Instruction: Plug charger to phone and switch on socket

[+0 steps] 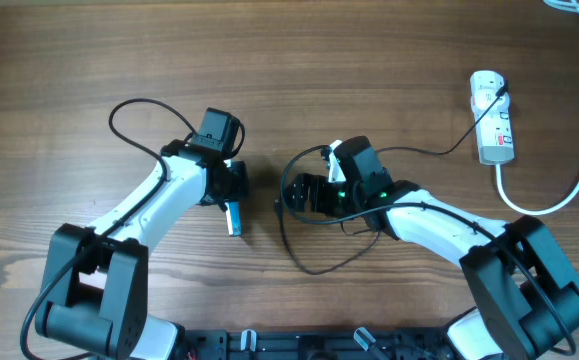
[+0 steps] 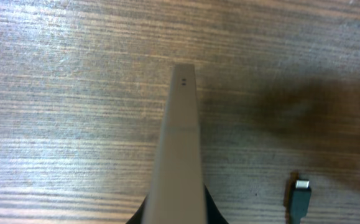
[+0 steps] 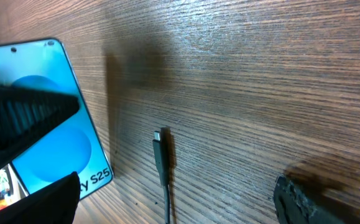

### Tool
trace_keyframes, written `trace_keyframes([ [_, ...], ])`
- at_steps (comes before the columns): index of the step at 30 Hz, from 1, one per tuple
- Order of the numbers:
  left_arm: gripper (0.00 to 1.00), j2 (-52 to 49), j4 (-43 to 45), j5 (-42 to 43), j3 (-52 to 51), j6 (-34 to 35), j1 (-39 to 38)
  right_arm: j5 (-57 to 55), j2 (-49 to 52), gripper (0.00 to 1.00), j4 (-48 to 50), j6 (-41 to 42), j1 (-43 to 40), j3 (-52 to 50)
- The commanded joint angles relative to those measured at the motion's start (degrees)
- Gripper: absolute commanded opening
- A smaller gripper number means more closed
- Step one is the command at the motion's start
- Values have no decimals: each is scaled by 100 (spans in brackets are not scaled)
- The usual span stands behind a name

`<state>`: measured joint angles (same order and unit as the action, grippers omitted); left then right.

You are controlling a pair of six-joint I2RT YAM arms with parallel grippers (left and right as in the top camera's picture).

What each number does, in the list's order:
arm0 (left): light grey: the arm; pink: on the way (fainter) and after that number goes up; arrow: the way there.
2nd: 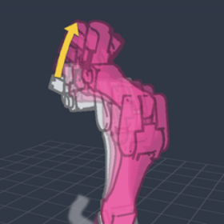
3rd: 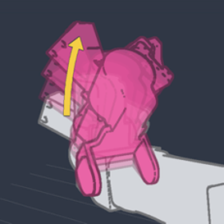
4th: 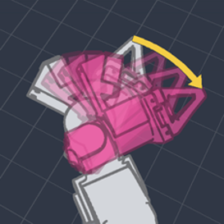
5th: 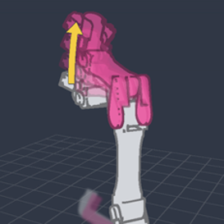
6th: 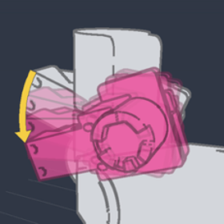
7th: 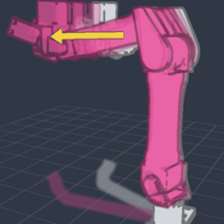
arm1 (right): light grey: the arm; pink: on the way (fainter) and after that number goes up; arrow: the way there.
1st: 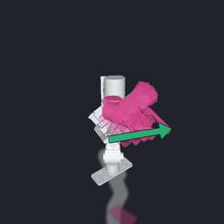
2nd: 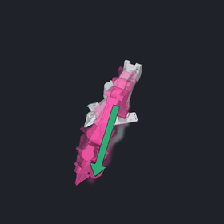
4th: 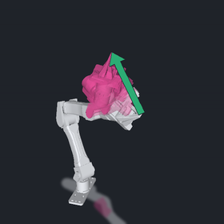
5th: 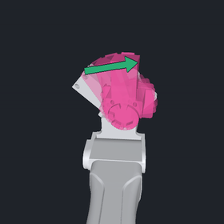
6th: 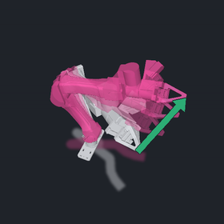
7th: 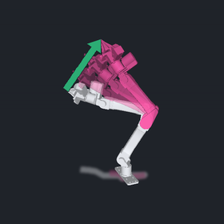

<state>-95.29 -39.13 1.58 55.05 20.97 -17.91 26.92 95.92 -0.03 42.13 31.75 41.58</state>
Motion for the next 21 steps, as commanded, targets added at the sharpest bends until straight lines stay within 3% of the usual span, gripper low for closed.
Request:
trace_keyframes([
  [1,4,-42,387,-190,-389,219,-26,-63,24,100,15,-9,17,2],
  [9,4,-42,461,-179,-411,219,-26,-63,24,100,37,-15,17,2],
  [14,4,160,533,55,-402,219,-7,-92,-22,76,-151,-15,17,160],
  [17,4,492,553,1056,-240,219,424,-103,-57,74,-1617,-433,17,988],
  [21,4,494,675,2828,-146,439,1593,-575,-55,71,-3270,-846,164,1963],
])
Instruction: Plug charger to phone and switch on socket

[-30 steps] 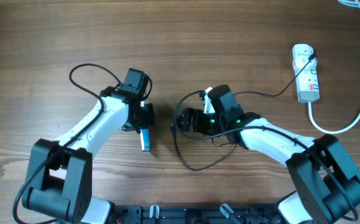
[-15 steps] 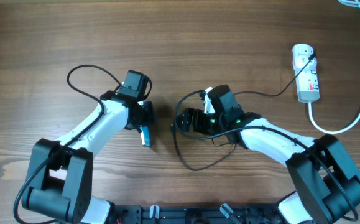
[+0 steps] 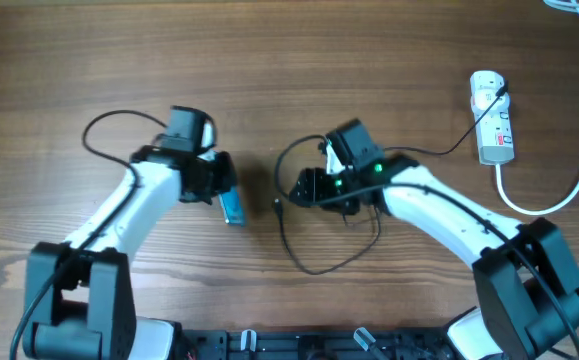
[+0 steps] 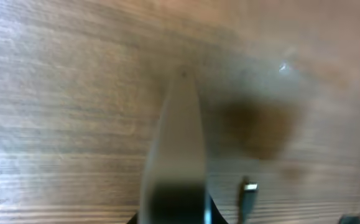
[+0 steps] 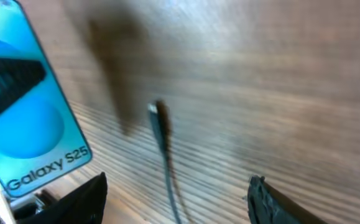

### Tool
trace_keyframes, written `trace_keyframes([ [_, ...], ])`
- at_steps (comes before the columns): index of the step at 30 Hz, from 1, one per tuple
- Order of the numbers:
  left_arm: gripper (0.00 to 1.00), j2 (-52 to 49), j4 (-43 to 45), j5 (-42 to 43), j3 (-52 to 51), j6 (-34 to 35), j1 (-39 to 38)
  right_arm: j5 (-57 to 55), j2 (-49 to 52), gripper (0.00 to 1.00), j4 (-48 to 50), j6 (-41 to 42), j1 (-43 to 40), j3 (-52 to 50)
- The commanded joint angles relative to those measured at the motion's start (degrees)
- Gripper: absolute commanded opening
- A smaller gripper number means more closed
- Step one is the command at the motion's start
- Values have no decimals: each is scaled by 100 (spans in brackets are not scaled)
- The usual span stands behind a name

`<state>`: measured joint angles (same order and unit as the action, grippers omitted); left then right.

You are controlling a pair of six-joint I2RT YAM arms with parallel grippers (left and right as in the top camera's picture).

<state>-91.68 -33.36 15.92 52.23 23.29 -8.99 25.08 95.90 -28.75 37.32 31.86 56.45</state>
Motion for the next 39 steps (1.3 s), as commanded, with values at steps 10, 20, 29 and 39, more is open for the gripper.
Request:
trace_keyframes([
  [10,4,-28,212,2564,136,92,1880,-2044,721,56,-378,-131,1770,610],
  [20,4,-28,651,2557,136,-59,1880,-2516,1023,19,-48,-136,1961,612],
  [29,4,-28,660,2326,127,-57,1880,-2916,1250,5,299,-66,2033,612],
  [39,4,-28,660,2328,127,-55,1880,-2804,1250,5,-2190,-428,1025,1794],
])
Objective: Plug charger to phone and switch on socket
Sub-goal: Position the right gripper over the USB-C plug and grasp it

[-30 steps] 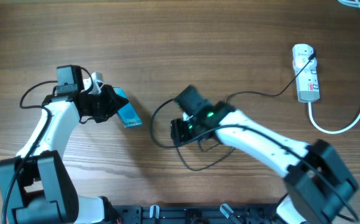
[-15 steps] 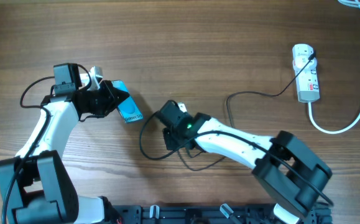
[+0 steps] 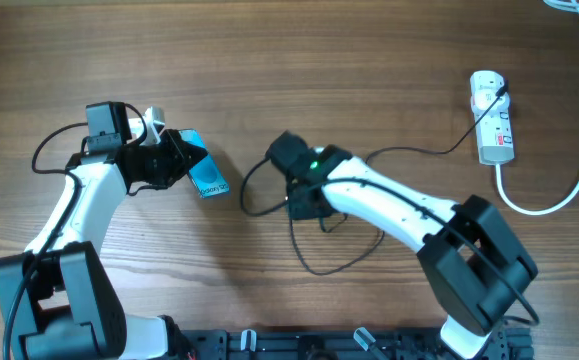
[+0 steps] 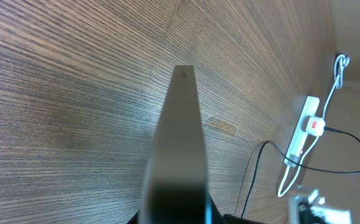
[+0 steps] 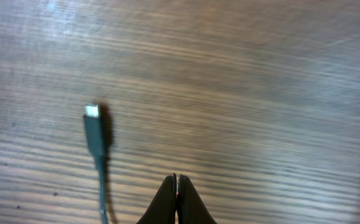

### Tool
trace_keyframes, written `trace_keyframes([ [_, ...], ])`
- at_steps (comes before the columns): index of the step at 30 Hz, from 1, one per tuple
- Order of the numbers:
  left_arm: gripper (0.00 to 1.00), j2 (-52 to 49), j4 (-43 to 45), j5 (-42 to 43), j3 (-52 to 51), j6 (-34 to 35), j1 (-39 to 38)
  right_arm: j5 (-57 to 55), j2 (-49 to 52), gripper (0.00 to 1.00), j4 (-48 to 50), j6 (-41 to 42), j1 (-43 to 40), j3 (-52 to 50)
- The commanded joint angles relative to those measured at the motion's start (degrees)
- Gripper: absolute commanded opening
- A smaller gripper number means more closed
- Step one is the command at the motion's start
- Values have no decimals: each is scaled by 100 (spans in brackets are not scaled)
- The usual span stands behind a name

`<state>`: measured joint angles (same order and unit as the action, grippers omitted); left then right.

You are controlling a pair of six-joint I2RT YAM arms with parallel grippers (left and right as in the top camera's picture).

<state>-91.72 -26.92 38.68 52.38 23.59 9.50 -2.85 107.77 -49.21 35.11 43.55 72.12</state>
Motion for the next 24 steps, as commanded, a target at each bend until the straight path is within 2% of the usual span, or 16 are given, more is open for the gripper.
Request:
trace_keyframes([
  [1,4,-24,15,55,111,-85,31,256,63,5,-142,-181,-166,227],
  [4,4,-24,17,181,111,-87,31,702,63,15,-219,256,-103,225],
  [5,4,-24,28,177,111,-90,31,756,63,27,-221,247,-79,223],
  [6,4,-24,52,175,109,-92,31,1032,63,31,-125,232,-59,223],
  [7,4,-24,61,175,111,-92,31,1342,63,23,33,229,-61,223],
  [8,4,-24,61,175,109,-92,31,1412,63,24,37,240,-61,223],
  [9,4,-24,61,175,109,-94,31,1429,63,16,79,245,-55,223],
  [14,4,-24,63,179,109,-219,31,1405,63,17,162,238,-55,223],
  [15,4,-24,63,179,111,-219,31,1410,63,23,199,238,-55,223],
  [16,4,-24,61,179,111,-219,31,1408,63,48,205,236,-55,223],
  [18,4,-24,61,179,109,-219,31,1353,68,63,210,96,-55,219],
  [19,4,-24,61,179,111,-219,31,1268,68,66,216,111,-55,186],
  [24,4,-24,61,179,111,-219,31,920,426,63,575,501,76,-39],
])
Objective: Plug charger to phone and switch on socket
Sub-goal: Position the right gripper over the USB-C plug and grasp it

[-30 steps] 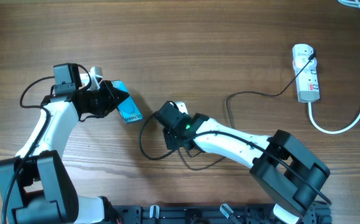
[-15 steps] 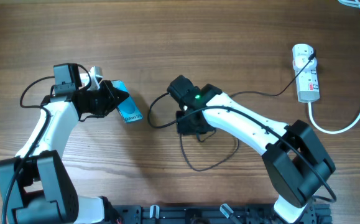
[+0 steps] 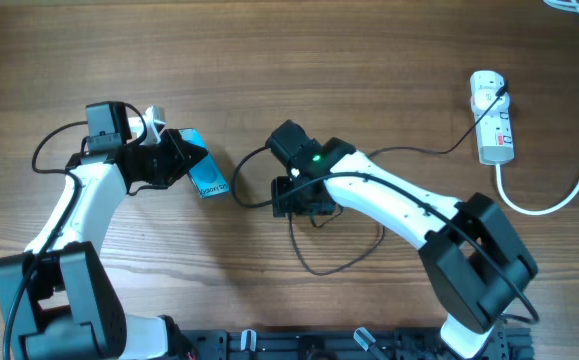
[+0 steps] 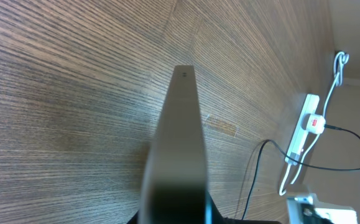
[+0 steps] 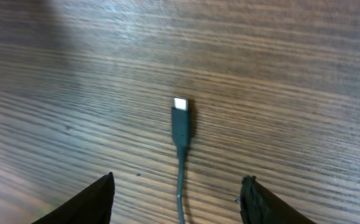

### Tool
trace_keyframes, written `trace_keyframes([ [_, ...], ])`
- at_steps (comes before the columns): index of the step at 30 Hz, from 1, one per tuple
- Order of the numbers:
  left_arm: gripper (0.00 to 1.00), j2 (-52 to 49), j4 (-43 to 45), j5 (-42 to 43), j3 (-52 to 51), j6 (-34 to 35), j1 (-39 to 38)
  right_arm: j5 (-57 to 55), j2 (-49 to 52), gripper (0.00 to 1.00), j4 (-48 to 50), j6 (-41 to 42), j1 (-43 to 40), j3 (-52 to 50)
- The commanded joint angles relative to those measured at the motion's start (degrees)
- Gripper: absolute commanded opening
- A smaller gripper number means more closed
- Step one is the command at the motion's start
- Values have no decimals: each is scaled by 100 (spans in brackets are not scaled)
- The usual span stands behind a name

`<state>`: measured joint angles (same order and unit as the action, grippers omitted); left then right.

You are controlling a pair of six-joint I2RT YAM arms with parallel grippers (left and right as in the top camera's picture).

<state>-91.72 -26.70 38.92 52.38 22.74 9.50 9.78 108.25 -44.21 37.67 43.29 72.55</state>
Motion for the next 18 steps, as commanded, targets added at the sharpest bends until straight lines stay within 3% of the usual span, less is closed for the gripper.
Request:
trace_keyframes([
  [1,4,-24,39,157,111,-131,31,-367,527,62,157,315,146,-83],
  [5,4,-24,42,155,111,-133,28,-402,1071,53,531,452,249,-83],
  [10,4,-24,44,155,111,-133,26,-597,1102,6,560,584,15,-79],
  [18,4,-22,109,160,111,-157,26,-525,1102,4,566,579,-146,-79],
])
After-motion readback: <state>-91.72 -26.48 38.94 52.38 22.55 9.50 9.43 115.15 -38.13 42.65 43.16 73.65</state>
